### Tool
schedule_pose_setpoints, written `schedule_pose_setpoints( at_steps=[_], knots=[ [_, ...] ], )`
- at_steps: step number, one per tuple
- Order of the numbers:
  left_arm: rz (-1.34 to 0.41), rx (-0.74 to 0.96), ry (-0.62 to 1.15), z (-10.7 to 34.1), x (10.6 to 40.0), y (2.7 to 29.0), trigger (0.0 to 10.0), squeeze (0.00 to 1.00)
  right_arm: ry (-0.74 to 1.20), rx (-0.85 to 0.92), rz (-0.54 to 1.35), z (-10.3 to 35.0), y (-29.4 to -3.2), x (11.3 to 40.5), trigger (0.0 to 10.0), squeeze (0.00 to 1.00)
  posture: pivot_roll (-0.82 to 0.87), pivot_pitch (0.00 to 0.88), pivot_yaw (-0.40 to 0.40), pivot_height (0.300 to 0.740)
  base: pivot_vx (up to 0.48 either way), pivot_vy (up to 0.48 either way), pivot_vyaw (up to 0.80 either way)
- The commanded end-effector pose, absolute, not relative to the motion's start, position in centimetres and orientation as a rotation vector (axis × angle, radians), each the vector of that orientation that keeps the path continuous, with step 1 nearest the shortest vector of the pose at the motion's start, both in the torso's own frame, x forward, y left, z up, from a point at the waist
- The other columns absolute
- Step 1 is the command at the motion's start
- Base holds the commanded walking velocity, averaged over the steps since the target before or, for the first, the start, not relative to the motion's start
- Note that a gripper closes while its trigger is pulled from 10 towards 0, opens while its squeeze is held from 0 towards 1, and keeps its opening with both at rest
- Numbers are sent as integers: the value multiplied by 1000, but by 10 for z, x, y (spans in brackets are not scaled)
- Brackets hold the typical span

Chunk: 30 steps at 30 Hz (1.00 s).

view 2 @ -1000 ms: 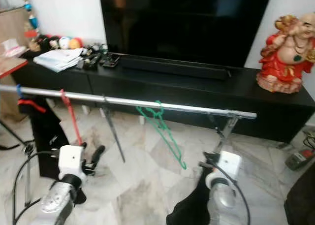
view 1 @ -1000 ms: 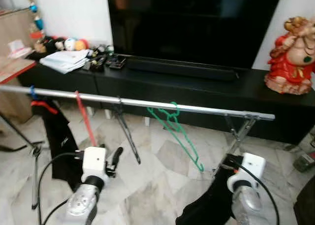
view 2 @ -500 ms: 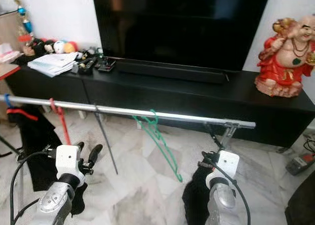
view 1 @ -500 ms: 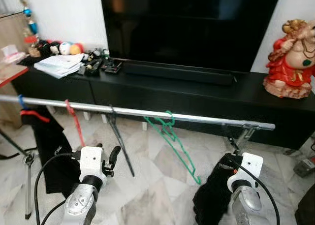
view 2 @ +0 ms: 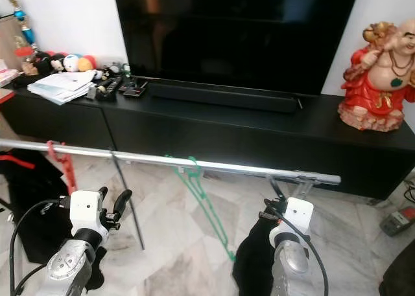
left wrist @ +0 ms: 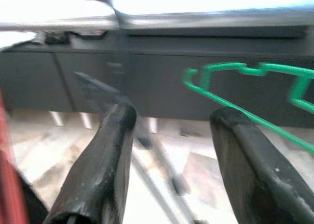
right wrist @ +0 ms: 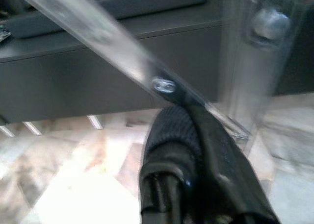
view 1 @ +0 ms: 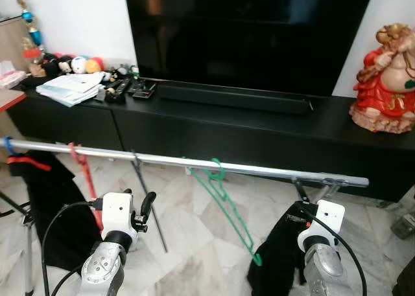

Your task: Hang hanger

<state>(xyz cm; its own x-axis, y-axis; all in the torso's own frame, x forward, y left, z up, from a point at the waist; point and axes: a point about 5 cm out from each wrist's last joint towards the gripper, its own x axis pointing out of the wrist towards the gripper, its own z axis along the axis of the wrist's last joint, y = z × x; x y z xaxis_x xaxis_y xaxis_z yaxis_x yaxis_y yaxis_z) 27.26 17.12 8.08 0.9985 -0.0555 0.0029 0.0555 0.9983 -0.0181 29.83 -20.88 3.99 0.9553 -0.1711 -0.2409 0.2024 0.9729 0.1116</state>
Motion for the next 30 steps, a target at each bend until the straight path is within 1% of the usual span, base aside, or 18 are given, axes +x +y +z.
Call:
schedule_pose_setpoints(
  at_steps=[1,7,11,12,13,14,16,17,18,19,24,28,30],
  knots=[
    [-51,-15,-1,81,270,175,10000,0,200,138,-200,47,-211,302,10000,0,29,0,16,740,255,0,0],
    [-42,-11,5,80,269,178,10000,0,204,136,-194,46,-208,303,10000,0,31,0,18,740,256,0,0],
    [-28,-28,18,79,268,178,10000,0,204,136,-196,46,-209,303,10000,0,31,0,19,740,0,0,0],
    [-19,-48,23,78,268,178,10000,0,205,136,-196,45,-210,302,10000,0,31,0,19,740,0,0,0],
    [-1,-123,43,76,269,179,10000,0,204,124,-191,45,-210,302,10000,0,30,0,18,740,0,0,0],
    [-1,-123,43,76,269,179,10000,0,204,124,-191,45,-210,302,10000,0,30,0,18,740,0,0,0],
    [-16,-193,75,74,270,179,10000,0,206,117,-190,45,-210,302,10000,0,33,0,17,740,0,0,0],
    [-27,-208,86,73,270,179,10000,184,207,119,-192,45,-210,302,10000,0,33,0,17,740,0,0,0],
    [-33,-217,92,73,271,179,10000,957,207,120,-193,45,-210,302,10000,0,33,0,17,740,0,0,0],
    [-40,-214,103,72,271,179,10000,1000,209,121,-195,44,-211,302,10000,0,35,0,17,740,0,0,0],
    [-49,-190,131,70,274,178,10000,1000,247,116,-210,35,-215,296,10000,0,30,0,18,740,0,0,0],
    [-92,-202,134,74,278,170,10000,1000,280,93,-224,27,-222,288,10000,0,30,0,15,740,0,0,0],
    [-143,-213,131,78,281,160,10000,1000,333,57,-226,18,-228,280,10000,0,23,0,15,740,0,0,0]
  ],
)
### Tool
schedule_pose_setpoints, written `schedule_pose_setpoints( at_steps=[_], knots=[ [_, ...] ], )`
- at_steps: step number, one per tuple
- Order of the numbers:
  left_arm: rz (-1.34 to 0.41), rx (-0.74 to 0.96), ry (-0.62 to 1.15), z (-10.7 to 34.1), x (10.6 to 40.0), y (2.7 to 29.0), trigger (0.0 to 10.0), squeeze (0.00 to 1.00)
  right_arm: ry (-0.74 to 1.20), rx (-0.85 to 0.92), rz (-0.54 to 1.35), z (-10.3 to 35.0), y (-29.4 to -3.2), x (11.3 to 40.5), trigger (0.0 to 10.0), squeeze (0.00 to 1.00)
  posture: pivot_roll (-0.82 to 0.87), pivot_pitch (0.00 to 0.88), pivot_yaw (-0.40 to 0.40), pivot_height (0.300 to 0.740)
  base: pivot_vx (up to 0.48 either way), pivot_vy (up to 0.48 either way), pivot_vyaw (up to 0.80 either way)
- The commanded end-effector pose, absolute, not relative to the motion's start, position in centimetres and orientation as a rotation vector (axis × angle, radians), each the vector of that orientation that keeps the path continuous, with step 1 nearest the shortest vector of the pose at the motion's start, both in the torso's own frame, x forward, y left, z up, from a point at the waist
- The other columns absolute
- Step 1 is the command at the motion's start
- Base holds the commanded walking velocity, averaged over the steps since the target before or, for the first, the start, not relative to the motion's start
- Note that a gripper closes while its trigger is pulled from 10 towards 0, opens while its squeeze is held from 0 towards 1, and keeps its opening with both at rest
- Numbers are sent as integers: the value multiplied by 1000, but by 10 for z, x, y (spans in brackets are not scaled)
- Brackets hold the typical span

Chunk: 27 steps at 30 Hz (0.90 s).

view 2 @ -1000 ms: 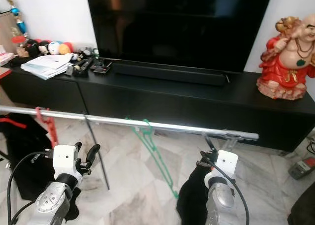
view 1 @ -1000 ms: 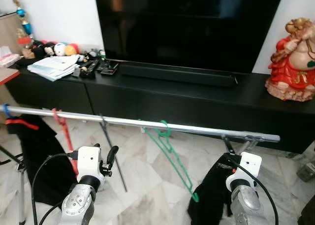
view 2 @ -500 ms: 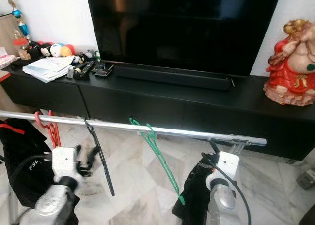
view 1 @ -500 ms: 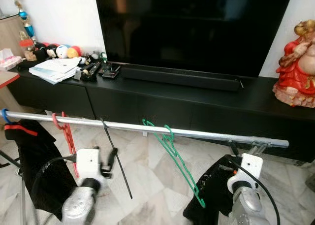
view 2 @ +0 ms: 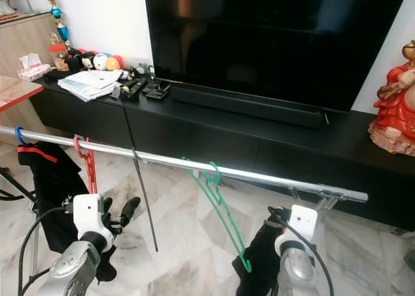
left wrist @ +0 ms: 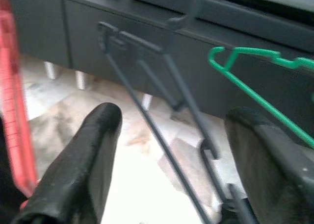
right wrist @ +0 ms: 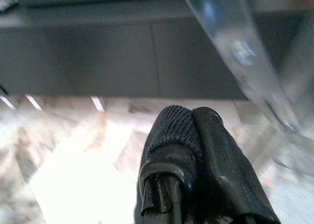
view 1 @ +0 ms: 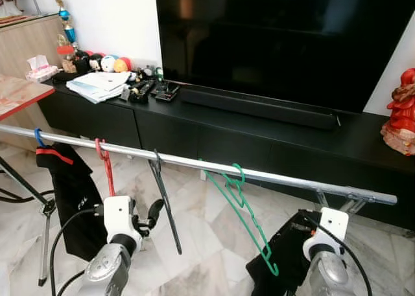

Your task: Hang hanger

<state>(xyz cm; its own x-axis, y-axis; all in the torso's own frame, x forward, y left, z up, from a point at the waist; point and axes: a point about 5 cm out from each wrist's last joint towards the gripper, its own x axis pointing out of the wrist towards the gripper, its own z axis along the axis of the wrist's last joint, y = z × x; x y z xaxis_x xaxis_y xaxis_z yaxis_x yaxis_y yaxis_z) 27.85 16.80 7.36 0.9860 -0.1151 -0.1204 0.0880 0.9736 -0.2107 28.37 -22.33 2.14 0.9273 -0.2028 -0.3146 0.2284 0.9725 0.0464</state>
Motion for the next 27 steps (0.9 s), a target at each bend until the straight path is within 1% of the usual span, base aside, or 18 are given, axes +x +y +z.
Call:
schedule_pose_setpoints(
  at_steps=[1,5,6,7,8,9,10,11,16,22,23,27],
  knots=[
    [-164,-208,137,80,284,156,10000,1000,360,34,-222,13,-231,276,10000,0,19,0,15,740,0,0,0],
    [-174,-193,146,82,289,150,10000,1000,425,6,-210,2,-235,267,10000,0,10,0,17,740,0,0,0],
    [-163,-177,148,86,296,147,10000,1000,498,0,-182,-10,-235,257,10000,0,2,0,21,740,0,0,0],
    [-163,-177,148,86,296,147,10000,1000,498,0,-182,-10,-235,257,10000,0,2,0,21,740,0,0,0],
    [-146,-164,151,90,302,145,10000,1000,571,-45,-125,-21,-232,249,10000,0,2,0,21,740,0,0,0],
    [-143,-164,146,93,305,144,10000,949,598,-60,-94,-25,-230,245,10000,0,3,0,20,740,0,0,0],
    [-154,-163,125,100,310,141,10000,412,639,-63,-52,-32,-226,239,10000,0,5,0,18,740,0,0,0],
    [-158,-151,118,102,312,140,10000,0,667,-62,-39,-36,-224,237,10000,0,7,0,17,740,0,0,0],
    [-127,-113,146,107,324,135,10000,0,767,-104,-16,-49,-224,223,10000,0,7,0,19,740,0,0,0],
    [-49,-74,230,101,331,137,10000,0,769,-99,-33,-50,-230,220,10000,0,-19,0,34,740,0,0,0],
    [-1,-73,265,97,331,139,10000,0,760,-94,-32,-49,-232,220,10000,0,-19,0,37,740,0,0,0],
    [40,-61,291,93,332,140,10000,0,764,-102,-26,-50,-232,219,10000,0,-24,0,39,740,0,0,0]
  ],
)
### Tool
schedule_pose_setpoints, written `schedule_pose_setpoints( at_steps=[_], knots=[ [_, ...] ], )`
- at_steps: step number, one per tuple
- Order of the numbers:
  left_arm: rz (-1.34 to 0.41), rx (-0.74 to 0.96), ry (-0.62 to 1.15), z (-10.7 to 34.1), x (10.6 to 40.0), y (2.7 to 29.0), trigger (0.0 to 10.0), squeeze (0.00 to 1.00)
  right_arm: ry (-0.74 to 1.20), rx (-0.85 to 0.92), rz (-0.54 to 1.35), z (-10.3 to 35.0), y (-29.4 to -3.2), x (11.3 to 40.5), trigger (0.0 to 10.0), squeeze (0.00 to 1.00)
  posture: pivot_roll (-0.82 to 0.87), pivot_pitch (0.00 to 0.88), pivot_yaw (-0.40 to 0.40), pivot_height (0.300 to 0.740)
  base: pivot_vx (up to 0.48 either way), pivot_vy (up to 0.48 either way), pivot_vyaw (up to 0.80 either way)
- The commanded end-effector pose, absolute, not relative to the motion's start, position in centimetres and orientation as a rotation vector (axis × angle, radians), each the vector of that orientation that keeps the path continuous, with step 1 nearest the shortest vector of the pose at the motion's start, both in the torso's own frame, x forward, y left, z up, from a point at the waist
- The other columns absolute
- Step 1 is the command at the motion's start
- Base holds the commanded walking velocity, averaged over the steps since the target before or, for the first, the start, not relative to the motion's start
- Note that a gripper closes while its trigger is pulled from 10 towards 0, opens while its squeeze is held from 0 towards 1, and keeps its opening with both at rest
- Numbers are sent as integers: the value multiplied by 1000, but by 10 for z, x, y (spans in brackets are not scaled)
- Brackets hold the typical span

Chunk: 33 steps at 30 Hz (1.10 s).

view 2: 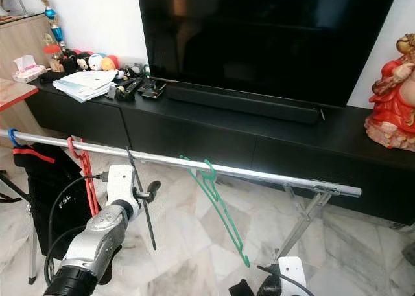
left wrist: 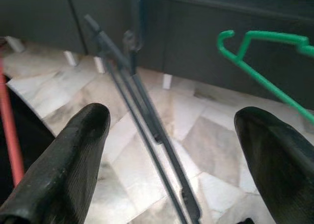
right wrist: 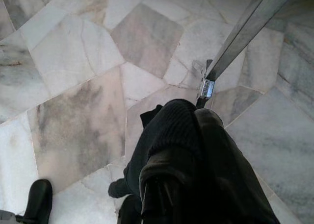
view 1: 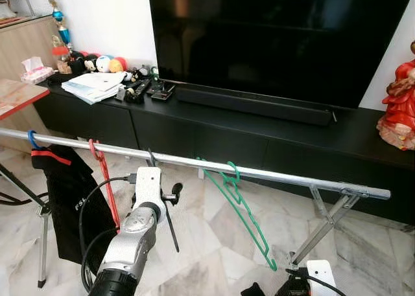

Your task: Hang hanger

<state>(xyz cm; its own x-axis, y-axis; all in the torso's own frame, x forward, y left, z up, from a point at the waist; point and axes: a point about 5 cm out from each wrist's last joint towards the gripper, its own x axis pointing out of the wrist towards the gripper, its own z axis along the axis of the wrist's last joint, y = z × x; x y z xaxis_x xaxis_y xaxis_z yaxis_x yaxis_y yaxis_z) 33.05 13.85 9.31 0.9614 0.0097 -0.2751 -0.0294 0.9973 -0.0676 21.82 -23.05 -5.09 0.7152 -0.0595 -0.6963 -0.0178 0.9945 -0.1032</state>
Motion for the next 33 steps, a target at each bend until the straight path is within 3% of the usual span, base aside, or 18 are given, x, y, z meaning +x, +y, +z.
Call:
schedule_pose_setpoints(
  at_steps=[1,14,21,23,24,25,28,30,31,32,33],
  knots=[
    [77,-77,318,88,333,140,10000,0,762,-98,-25,-50,-231,220,10000,0,-24,0,37,740,0,0,0],
    [77,-150,346,89,351,116,10000,0,728,-94,-8,-48,-227,221,10000,0,-38,0,36,740,0,0,0],
    [172,-60,380,88,359,121,10000,0,725,-79,-18,-50,-227,218,10000,0,-48,0,43,740,0,0,0],
    [195,-52,380,88,360,123,8196,0,722,-75,-18,-50,-228,217,10000,0,-50,0,45,740,0,0,0],
    [234,-56,395,86,360,128,3961,0,723,-74,-20,-50,-228,217,10000,0,-51,0,43,740,0,0,0],
    [250,-61,407,84,360,130,2431,0,723,-73,-22,-50,-229,217,10000,0,-52,0,42,740,0,0,0],
    [267,-75,420,82,359,133,1569,0,722,-72,-25,-50,-230,217,10000,0,-55,0,41,740,0,0,0],
    [270,-100,423,81,359,133,2078,0,720,-72,-24,-50,-230,217,10000,0,-56,0,38,740,0,0,0],
    [267,-114,425,80,360,132,3176,0,719,-73,-24,-49,-231,217,10000,0,-55,0,36,740,0,0,0],
    [262,-125,426,80,360,131,7176,0,719,-76,-25,-49,-232,217,10000,0,-56,0,34,740,0,0,0],
    [263,-128,428,79,360,131,8157,0,720,-78,-29,-49,-232,217,10000,0,-56,0,34,740,0,0,0]
  ],
)
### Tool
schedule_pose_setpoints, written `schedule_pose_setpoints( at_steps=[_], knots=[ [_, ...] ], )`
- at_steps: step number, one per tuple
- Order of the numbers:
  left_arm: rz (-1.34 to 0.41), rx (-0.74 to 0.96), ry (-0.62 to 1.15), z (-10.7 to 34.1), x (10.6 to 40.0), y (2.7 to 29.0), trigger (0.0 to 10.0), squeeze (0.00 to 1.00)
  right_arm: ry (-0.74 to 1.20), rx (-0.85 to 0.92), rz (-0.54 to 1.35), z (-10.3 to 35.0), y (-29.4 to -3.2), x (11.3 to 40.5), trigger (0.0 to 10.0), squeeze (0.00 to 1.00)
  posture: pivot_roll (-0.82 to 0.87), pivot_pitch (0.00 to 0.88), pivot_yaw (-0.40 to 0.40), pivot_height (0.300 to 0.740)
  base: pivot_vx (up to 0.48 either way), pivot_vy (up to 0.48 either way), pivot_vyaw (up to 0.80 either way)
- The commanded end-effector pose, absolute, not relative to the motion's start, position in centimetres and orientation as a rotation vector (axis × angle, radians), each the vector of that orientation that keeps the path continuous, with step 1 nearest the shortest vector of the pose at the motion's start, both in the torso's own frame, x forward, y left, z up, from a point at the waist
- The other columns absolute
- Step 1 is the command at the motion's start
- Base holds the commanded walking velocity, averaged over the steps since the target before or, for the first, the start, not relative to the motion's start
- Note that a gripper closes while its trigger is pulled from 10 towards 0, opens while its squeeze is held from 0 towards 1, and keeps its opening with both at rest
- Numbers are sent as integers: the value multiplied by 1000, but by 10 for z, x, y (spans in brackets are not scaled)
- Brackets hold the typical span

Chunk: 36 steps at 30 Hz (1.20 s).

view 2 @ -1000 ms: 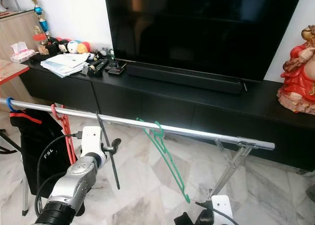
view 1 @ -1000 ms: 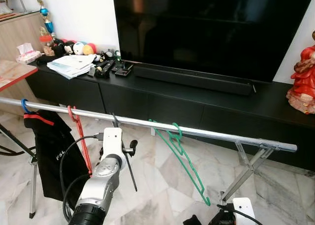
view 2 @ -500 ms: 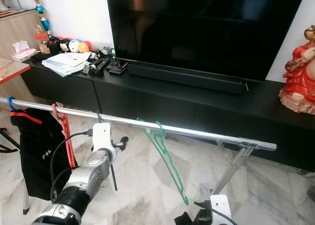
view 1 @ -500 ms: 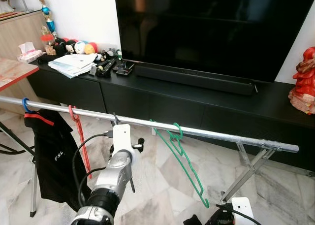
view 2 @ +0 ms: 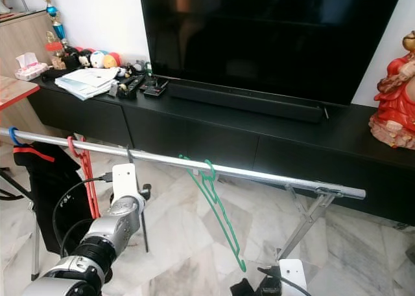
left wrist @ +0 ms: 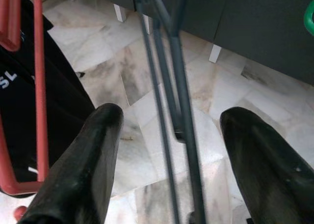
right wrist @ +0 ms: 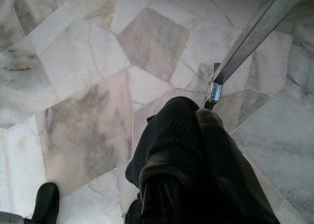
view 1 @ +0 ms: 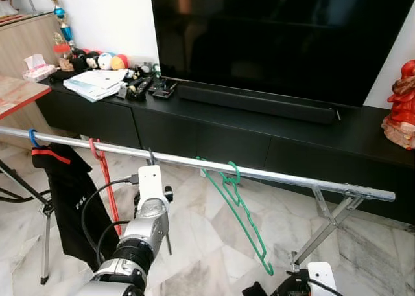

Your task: Hang hanger

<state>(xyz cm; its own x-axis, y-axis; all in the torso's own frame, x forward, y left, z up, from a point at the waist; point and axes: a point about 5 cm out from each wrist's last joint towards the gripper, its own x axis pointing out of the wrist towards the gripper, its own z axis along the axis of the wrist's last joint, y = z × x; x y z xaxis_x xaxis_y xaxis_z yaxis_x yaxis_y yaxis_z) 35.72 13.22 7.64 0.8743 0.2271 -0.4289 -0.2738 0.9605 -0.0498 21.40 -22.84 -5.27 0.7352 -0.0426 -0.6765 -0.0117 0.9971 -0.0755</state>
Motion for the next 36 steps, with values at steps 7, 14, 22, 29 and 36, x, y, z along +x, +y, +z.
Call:
schedule_pose_setpoints(
  at_steps=[7,14,22,29,36],
  knots=[
    [275,-130,447,74,358,131,0,0,699,-66,-38,-46,-234,221,10000,0,-55,0,30,740,0,0,0],
    [279,-141,459,71,356,132,0,0,699,-67,-41,-45,-233,223,10000,0,-49,0,29,740,0,0,0],
    [265,-168,446,71,357,128,0,0,690,-63,-54,-45,-235,222,10000,0,-48,0,28,740,0,0,0],
    [245,-151,423,74,358,127,0,0,690,-61,-61,-46,-235,220,10000,0,-43,0,29,740,0,0,0],
    [235,-98,413,71,355,129,0,0,690,-63,-60,-46,-234,220,10000,0,-42,0,27,740,0,0,0]
  ],
)
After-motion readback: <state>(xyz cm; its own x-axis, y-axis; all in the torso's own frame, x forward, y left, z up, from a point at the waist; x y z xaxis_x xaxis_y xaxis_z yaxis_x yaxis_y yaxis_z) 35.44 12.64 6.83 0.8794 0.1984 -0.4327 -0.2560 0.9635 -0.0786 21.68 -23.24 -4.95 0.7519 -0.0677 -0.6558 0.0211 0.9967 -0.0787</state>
